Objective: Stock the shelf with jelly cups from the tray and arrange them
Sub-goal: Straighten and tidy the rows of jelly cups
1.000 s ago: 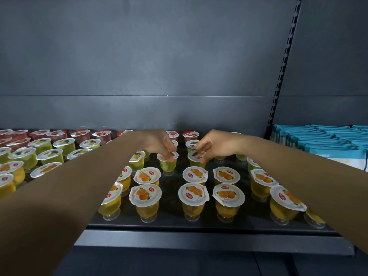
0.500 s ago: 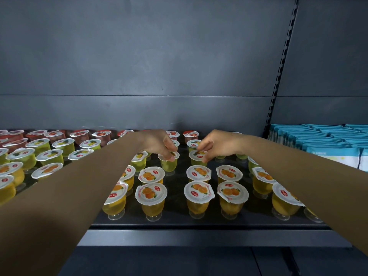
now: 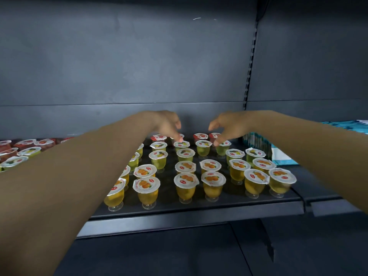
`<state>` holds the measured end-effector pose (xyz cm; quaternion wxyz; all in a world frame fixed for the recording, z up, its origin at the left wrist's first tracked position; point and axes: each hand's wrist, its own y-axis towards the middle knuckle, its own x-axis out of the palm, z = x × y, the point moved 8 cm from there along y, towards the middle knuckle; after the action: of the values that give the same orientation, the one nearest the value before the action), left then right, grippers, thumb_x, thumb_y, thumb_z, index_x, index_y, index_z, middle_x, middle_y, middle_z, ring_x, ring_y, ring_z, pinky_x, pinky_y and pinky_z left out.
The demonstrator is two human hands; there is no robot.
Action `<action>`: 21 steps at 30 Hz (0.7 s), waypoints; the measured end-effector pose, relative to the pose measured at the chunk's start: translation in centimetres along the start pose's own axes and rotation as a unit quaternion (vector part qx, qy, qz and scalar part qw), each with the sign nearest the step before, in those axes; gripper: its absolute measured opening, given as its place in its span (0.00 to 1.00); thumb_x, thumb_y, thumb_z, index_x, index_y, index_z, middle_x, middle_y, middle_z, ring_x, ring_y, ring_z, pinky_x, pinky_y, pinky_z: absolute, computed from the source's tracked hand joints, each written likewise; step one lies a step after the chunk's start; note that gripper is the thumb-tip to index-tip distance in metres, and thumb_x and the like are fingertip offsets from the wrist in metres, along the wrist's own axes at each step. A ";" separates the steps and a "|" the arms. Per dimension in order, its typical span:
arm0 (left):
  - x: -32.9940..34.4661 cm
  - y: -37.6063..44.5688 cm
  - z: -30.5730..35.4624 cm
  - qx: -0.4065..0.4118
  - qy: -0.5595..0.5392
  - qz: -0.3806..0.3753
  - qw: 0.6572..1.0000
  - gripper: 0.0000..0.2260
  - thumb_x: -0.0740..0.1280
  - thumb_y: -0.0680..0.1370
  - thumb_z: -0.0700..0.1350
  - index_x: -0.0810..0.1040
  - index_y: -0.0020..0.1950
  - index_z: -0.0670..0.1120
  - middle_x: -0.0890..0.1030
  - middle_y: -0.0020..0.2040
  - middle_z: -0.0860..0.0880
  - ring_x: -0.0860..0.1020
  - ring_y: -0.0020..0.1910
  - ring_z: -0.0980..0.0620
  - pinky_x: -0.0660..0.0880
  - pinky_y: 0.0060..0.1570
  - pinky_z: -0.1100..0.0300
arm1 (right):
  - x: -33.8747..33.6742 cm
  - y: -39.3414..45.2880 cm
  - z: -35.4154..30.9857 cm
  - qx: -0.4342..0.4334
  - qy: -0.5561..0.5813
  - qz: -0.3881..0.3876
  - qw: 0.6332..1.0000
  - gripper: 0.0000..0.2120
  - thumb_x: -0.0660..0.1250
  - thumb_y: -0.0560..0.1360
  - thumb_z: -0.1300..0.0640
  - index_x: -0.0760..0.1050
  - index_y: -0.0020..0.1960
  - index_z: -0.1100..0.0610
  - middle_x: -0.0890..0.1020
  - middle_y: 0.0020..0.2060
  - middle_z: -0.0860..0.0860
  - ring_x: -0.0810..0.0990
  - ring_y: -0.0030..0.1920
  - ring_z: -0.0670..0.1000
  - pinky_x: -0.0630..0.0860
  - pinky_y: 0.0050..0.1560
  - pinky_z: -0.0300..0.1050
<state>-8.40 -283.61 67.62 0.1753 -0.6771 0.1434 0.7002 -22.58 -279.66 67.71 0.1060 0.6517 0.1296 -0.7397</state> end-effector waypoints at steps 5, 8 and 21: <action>-0.5 -1.4 4.6 0.038 0.036 0.004 0.999 0.27 0.67 0.76 0.54 0.67 0.72 0.46 0.68 0.71 0.48 0.67 0.69 0.47 0.64 0.68 0.53 | -0.4 -4.8 3.1 0.061 -0.015 0.013 0.998 0.28 0.66 0.76 0.45 0.63 0.72 0.50 0.64 0.73 0.49 0.62 0.72 0.54 0.60 0.71 0.50; -0.3 -1.6 6.7 0.048 0.045 0.001 0.998 0.26 0.66 0.77 0.53 0.66 0.72 0.46 0.68 0.71 0.47 0.67 0.69 0.46 0.65 0.67 0.53 | -0.2 -6.8 5.1 0.087 -0.016 0.018 0.996 0.28 0.67 0.75 0.45 0.64 0.72 0.50 0.66 0.72 0.50 0.64 0.71 0.55 0.62 0.69 0.51; 3.0 6.1 12.9 0.028 -0.087 -0.031 0.995 0.23 0.63 0.78 0.55 0.71 0.69 0.46 0.72 0.69 0.49 0.70 0.67 0.49 0.65 0.64 0.56 | 3.9 -4.6 16.3 0.051 0.185 0.021 0.981 0.25 0.71 0.73 0.48 0.71 0.68 0.51 0.74 0.66 0.47 0.72 0.65 0.48 0.65 0.62 0.41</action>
<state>-22.74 -283.27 64.97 0.2277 -0.6130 0.1257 0.7460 -39.89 -280.62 65.98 0.0626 0.7846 0.0956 -0.6094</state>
